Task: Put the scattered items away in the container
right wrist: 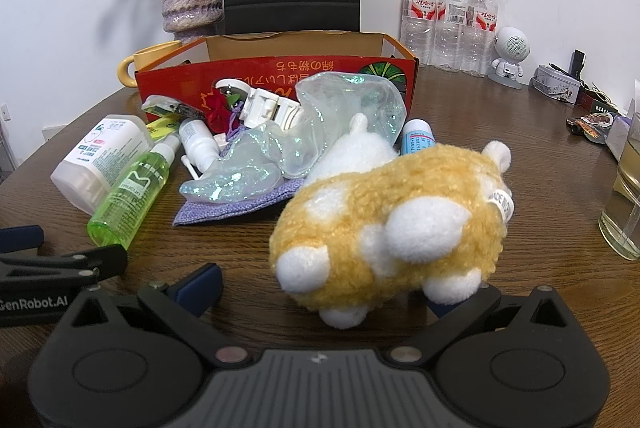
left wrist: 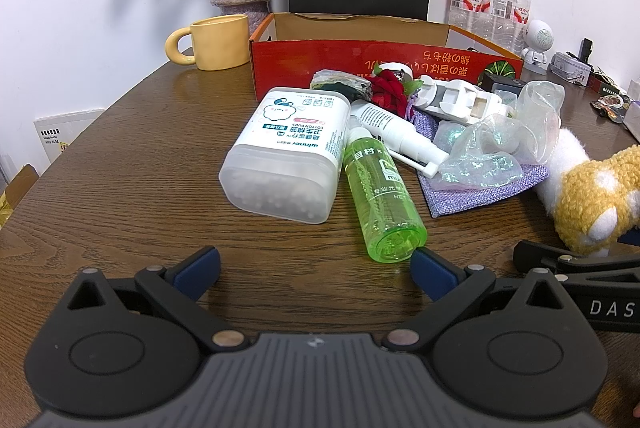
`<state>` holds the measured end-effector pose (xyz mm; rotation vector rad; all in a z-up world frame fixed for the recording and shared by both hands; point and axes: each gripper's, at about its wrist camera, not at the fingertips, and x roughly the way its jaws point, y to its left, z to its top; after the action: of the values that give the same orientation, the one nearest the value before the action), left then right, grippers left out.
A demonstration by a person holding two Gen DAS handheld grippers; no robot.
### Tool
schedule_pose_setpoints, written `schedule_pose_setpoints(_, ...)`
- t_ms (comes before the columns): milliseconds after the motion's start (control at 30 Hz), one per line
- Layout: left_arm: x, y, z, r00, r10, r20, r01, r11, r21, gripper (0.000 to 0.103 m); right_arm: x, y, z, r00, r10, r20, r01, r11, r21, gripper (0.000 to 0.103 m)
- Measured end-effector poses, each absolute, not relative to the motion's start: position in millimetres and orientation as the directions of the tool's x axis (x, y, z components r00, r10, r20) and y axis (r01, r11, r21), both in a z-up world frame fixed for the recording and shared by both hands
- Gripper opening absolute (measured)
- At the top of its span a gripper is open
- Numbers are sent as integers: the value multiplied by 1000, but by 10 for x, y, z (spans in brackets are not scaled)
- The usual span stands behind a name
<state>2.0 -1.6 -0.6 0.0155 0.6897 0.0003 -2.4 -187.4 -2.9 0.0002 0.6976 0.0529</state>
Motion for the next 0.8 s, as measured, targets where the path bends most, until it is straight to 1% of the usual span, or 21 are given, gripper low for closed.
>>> schedule_pose_setpoints(367, 35, -28, -10, 771, 5, -636, 5, 1000, 14, 103, -18, -1877, -29, 765, 49, -642, -49, 999, 18, 103)
schedule_pose_setpoints(567, 37, -48, -18, 773, 1, -635, 10, 1000, 13, 103, -154, -1946, -27, 760, 112, -640, -136, 991, 13, 103)
schedule_pose_setpoints(633, -8, -52, -3, 783, -38, -621, 43, 999, -7, 103, -207, -2006, -13, 759, 120, -640, -158, 987, -2, 103)
schedule_pose_setpoints(700, -79, -25, 38, 801, -102, -590, 83, 995, -59, 103, -280, -2075, 38, 765, 96, -636, -140, 990, -19, 103)
schedule_pose_setpoints(800, -86, 0, 98, 801, -234, -551, 176, 972, -156, 103, -461, -2214, 199, 810, 124, -574, -141, 990, 16, 103)
